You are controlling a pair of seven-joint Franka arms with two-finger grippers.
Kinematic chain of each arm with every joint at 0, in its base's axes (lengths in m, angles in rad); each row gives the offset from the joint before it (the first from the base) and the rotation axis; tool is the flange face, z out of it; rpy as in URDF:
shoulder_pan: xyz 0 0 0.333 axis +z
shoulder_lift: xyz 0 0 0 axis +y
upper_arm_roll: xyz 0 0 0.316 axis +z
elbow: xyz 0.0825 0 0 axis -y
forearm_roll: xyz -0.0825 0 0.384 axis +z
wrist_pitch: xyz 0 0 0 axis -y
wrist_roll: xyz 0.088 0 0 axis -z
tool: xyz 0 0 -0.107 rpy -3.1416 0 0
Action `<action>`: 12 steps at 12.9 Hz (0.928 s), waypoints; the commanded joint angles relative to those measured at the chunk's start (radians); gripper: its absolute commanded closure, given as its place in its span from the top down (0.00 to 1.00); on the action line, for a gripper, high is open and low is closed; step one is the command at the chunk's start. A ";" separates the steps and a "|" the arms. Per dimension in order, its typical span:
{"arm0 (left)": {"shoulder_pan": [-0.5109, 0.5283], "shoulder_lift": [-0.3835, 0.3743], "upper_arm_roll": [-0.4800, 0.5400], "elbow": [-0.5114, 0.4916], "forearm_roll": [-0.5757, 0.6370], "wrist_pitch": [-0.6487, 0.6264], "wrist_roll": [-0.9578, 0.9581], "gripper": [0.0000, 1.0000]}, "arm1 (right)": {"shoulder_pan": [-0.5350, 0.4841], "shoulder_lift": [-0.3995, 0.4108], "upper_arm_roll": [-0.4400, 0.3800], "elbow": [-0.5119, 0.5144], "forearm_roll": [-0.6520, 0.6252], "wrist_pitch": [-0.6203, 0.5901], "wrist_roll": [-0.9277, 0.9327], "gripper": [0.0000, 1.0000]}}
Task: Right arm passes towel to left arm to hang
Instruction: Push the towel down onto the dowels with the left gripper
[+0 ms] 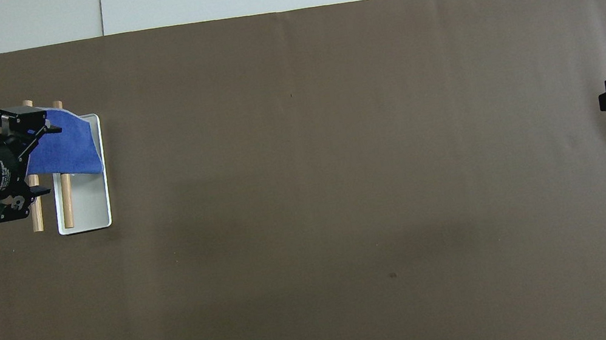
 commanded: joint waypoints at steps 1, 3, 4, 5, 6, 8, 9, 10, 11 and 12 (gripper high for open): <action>-0.002 -0.014 0.020 0.025 0.038 -0.088 0.295 1.00 | -0.002 -0.007 0.010 0.004 -0.018 -0.005 -0.020 1.00; -0.001 -0.009 0.029 0.063 0.040 -0.166 0.564 1.00 | -0.004 0.002 0.010 0.009 -0.008 -0.004 -0.020 1.00; 0.011 -0.009 0.031 0.076 0.041 -0.189 0.661 1.00 | -0.002 0.003 0.010 0.007 -0.005 0.002 -0.018 1.00; 0.019 -0.009 0.031 0.086 0.043 -0.206 0.725 1.00 | -0.002 0.002 0.010 0.003 -0.014 0.004 -0.018 1.00; 0.021 -0.008 0.033 0.108 0.043 -0.232 0.776 1.00 | 0.009 -0.001 0.010 -0.005 -0.018 0.005 -0.017 1.00; 0.027 -0.002 0.033 0.161 0.046 -0.297 0.830 1.00 | 0.019 -0.003 0.010 -0.008 -0.020 0.008 -0.017 1.00; 0.027 0.000 0.033 0.186 0.047 -0.333 0.852 1.00 | 0.019 -0.004 0.010 -0.010 -0.020 0.007 -0.017 1.00; 0.027 0.001 0.033 0.209 0.047 -0.366 0.873 1.00 | 0.019 -0.004 0.010 -0.010 -0.020 0.007 -0.017 1.00; 0.028 0.003 0.033 0.231 0.047 -0.393 0.887 1.00 | 0.023 -0.004 0.010 -0.010 -0.020 0.007 -0.017 1.00; 0.028 0.006 0.033 0.257 0.052 -0.424 0.889 1.00 | 0.026 -0.004 0.010 -0.010 -0.020 0.004 -0.014 1.00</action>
